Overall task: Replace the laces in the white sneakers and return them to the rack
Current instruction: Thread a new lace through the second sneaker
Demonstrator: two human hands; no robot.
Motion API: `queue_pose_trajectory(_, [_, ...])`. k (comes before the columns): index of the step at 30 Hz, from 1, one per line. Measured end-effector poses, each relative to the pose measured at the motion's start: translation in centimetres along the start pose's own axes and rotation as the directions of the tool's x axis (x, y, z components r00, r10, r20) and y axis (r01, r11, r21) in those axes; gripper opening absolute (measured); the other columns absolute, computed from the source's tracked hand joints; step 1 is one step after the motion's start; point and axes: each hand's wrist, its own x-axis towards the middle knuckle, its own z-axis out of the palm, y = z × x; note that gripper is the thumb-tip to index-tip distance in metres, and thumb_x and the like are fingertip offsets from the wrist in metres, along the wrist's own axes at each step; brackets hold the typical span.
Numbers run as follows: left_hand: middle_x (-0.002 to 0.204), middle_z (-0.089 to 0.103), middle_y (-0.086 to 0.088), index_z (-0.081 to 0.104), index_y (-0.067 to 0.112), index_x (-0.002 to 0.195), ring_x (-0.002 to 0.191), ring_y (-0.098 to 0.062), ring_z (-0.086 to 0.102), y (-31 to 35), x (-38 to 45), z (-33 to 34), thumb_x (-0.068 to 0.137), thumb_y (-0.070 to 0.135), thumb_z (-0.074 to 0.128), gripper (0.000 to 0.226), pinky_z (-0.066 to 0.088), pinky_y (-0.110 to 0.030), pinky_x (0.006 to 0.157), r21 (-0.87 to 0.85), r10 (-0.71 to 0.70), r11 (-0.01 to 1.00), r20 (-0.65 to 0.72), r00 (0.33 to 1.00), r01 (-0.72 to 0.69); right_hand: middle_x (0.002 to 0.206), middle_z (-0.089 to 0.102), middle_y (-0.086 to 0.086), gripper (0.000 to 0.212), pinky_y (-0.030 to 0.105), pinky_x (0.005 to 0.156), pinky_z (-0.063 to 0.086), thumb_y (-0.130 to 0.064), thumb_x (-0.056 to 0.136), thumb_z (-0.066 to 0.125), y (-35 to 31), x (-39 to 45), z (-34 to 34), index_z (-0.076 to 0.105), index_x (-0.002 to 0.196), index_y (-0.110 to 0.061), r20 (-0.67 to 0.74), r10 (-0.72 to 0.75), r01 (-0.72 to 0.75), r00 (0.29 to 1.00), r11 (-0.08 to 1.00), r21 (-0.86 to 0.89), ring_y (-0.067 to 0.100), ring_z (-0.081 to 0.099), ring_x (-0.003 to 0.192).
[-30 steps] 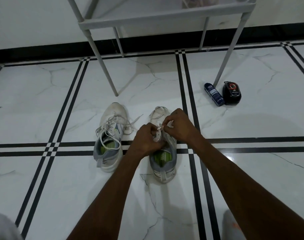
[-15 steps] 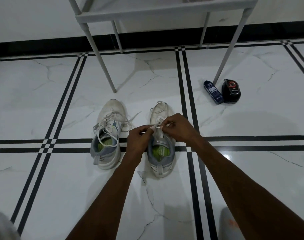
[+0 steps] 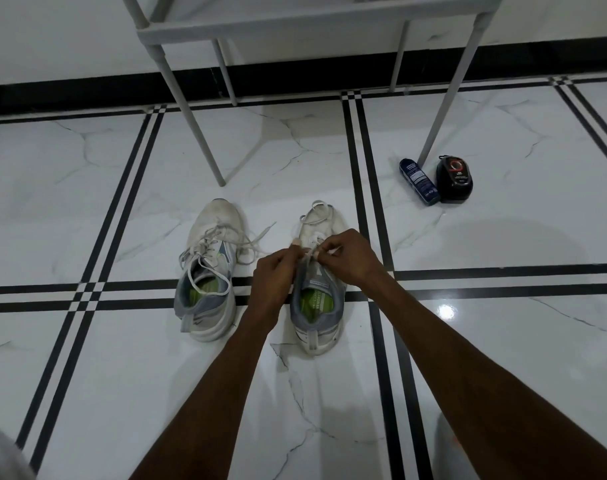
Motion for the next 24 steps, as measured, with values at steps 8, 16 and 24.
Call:
queue_pose_trajectory(8, [0.091, 0.076, 0.000, 0.075, 0.017, 0.089, 0.092, -0.020, 0.071, -0.5, 1.0, 1.5, 0.090, 0.021, 0.072, 0.005, 0.058, -0.047, 0.089, 0.117, 0.135, 0.987, -0.209, 0.968, -0.112, 0.072, 0.061, -0.003, 0.019, 0.017, 0.077, 0.047, -0.023, 0.079, 0.081, -1.1, -1.9, 0.7, 0.070, 0.069, -0.011, -0.340, 0.045, -0.053, 0.939, 0.998, -0.015, 0.007, 0.060, 0.076])
queue_pose_trajectory(16, [0.091, 0.073, -0.001, 0.069, 0.011, 0.092, 0.086, -0.019, 0.068, -0.1, 0.9, 1.8, 0.094, 0.010, 0.062, 0.007, 0.057, -0.037, 0.083, 0.281, 0.273, 0.935, -0.175, 0.946, -0.218, 0.081, 0.076, -0.002, 0.014, 0.032, 0.076, 0.059, -0.031, 0.083, 0.075, -0.9, -1.9, 0.2, 0.080, 0.082, -0.017, 0.044, 0.284, -0.287, 0.958, 0.937, 0.201, 0.016, 0.072, 0.083])
queue_pose_trajectory(24, [0.107, 0.060, -0.021, 0.055, 0.003, 0.102, 0.100, -0.037, 0.056, 6.6, 3.2, -7.8, 0.079, -0.004, 0.040, 0.028, 0.044, -0.040, 0.089, 0.383, 0.475, 0.877, -0.775, 0.417, -0.289, 0.082, 0.072, -0.008, 0.005, 0.028, 0.082, 0.056, -0.021, 0.083, 0.075, -0.4, -1.6, 0.0, 0.077, 0.079, -0.023, 0.048, 0.295, -0.297, 0.954, 0.919, 0.261, 0.013, 0.069, 0.090])
